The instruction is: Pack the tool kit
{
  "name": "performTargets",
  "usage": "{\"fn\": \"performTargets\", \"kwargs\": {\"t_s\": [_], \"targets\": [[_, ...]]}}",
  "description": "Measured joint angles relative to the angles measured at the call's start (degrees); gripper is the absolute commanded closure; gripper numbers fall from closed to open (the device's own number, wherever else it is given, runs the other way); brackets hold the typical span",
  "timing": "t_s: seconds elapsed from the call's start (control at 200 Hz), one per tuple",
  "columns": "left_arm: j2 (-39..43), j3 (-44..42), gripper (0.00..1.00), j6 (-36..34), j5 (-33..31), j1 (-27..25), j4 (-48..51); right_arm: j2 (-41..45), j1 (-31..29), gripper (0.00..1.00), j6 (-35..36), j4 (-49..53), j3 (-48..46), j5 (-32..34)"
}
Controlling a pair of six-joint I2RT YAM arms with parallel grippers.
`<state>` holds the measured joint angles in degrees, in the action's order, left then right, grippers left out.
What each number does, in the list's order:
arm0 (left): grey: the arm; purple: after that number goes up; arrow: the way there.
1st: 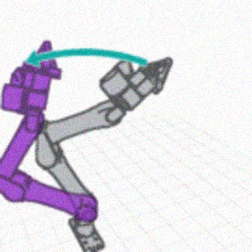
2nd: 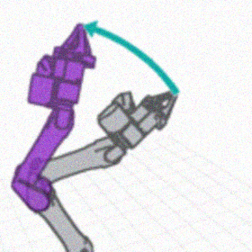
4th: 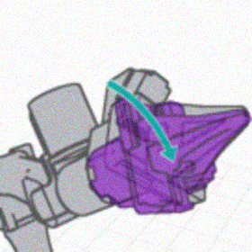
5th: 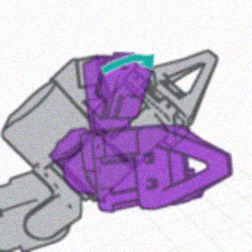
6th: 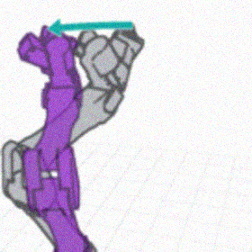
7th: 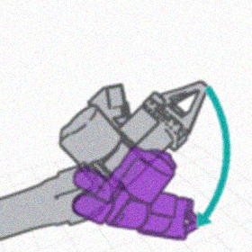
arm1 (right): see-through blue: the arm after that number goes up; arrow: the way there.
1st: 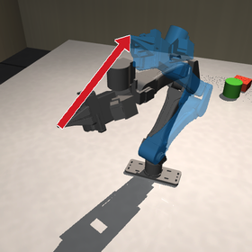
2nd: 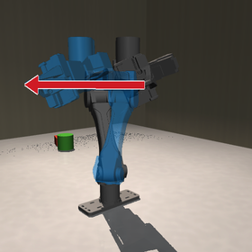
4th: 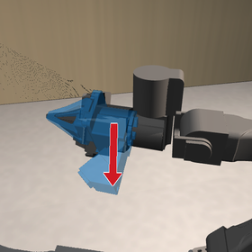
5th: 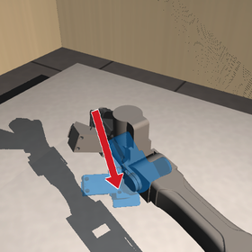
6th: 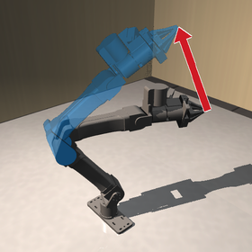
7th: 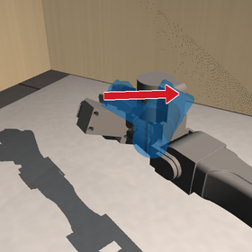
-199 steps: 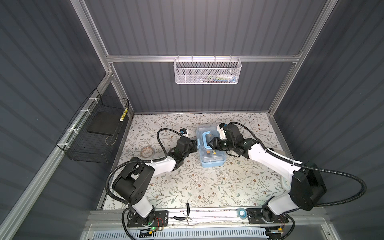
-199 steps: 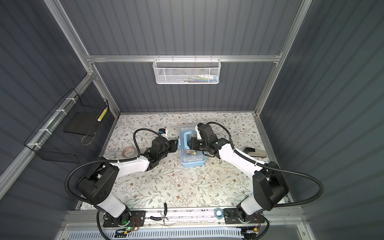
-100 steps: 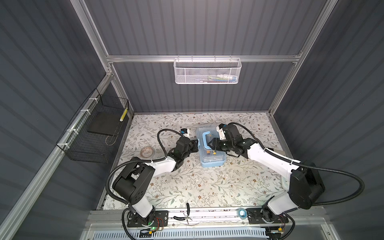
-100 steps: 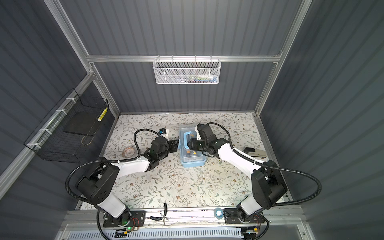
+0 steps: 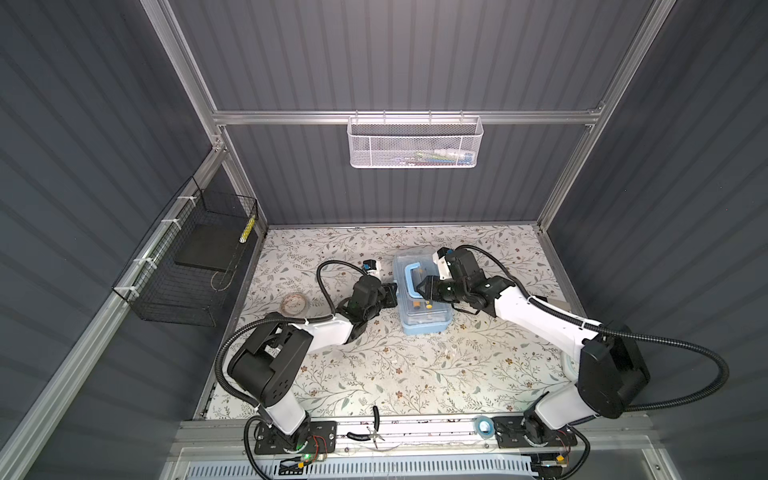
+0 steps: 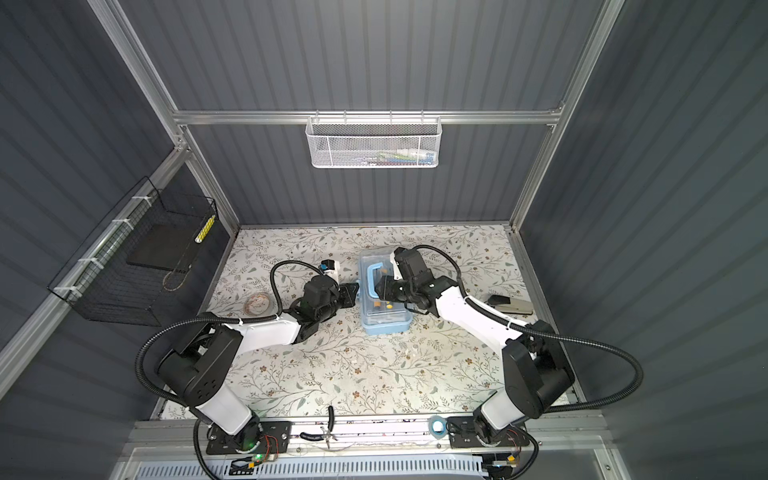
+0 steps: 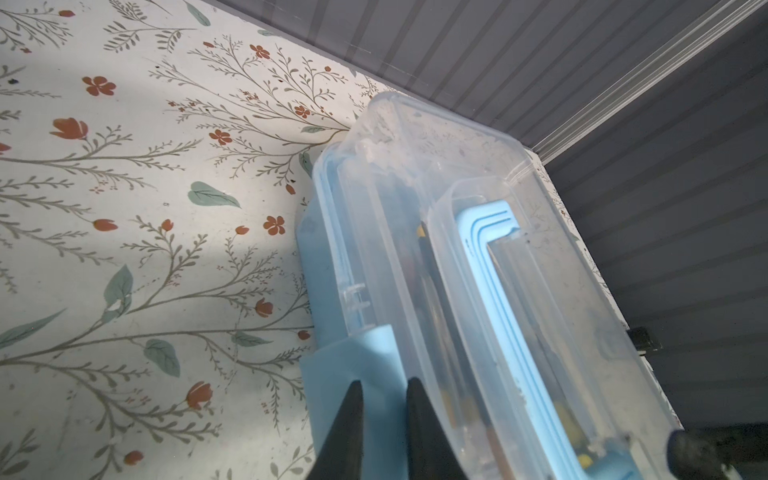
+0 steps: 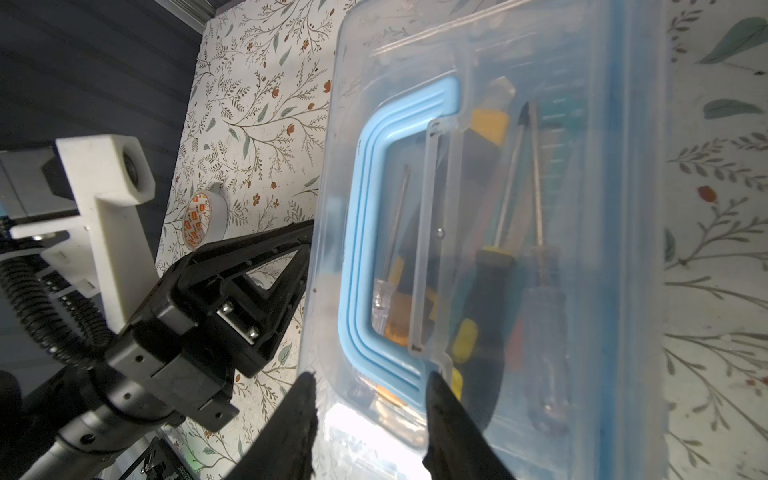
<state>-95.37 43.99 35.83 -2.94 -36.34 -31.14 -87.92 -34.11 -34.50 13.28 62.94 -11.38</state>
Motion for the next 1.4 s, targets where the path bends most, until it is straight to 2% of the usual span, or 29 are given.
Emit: {"fn": "performTargets", "kwargs": {"t_s": [0.63,1.126,1.401], "targets": [[-1.4,-0.7,0.89,0.9,1.9,0.0,-3.0,-0.7,-0.1,0.55,0.0,-0.7,-0.5,-0.5],[-3.2,-3.4,0.88,4.9,2.2,0.0,-11.3,2.3,0.4,0.54,-1.4,-2.8,-3.4,-2.2],[-3.1,-5.8,0.87,6.1,3.0,-0.1,-15.3,9.9,6.0,0.39,-0.9,-1.5,-3.5,-1.6]]}}
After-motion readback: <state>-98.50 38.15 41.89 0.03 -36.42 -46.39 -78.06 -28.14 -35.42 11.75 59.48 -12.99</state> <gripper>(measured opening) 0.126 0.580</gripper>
